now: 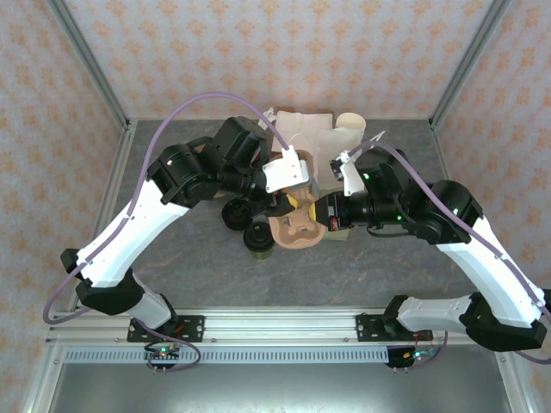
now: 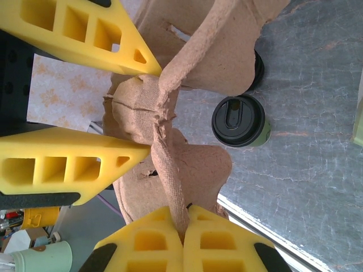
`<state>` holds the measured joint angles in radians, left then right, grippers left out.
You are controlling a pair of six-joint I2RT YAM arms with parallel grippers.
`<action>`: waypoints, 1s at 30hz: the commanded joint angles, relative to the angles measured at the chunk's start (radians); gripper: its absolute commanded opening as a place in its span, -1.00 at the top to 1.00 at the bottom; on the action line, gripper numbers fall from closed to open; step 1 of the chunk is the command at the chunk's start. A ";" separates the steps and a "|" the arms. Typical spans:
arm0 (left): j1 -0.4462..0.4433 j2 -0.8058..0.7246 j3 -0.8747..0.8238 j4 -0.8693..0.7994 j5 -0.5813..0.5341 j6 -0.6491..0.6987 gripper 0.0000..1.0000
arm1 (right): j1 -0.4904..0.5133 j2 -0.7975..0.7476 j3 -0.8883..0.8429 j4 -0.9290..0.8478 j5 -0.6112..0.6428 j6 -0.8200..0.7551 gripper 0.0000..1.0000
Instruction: Pack the takeout coffee
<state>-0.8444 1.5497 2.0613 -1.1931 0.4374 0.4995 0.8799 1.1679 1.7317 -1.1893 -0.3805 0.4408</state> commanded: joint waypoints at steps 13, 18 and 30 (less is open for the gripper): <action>-0.007 0.014 0.005 0.043 0.004 -0.012 0.37 | -0.049 -0.047 0.013 -0.015 0.104 -0.024 0.24; -0.004 0.022 0.019 0.050 -0.011 -0.028 0.38 | -0.140 -0.121 -0.003 -0.039 0.272 -0.021 0.09; 0.017 0.035 0.074 0.101 0.001 -0.083 0.36 | -0.503 -0.065 -0.159 0.085 0.365 -0.042 0.05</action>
<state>-0.8375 1.5822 2.0949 -1.1328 0.4370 0.4446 0.4557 1.0431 1.6184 -1.1618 0.0372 0.4171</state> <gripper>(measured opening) 0.318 0.476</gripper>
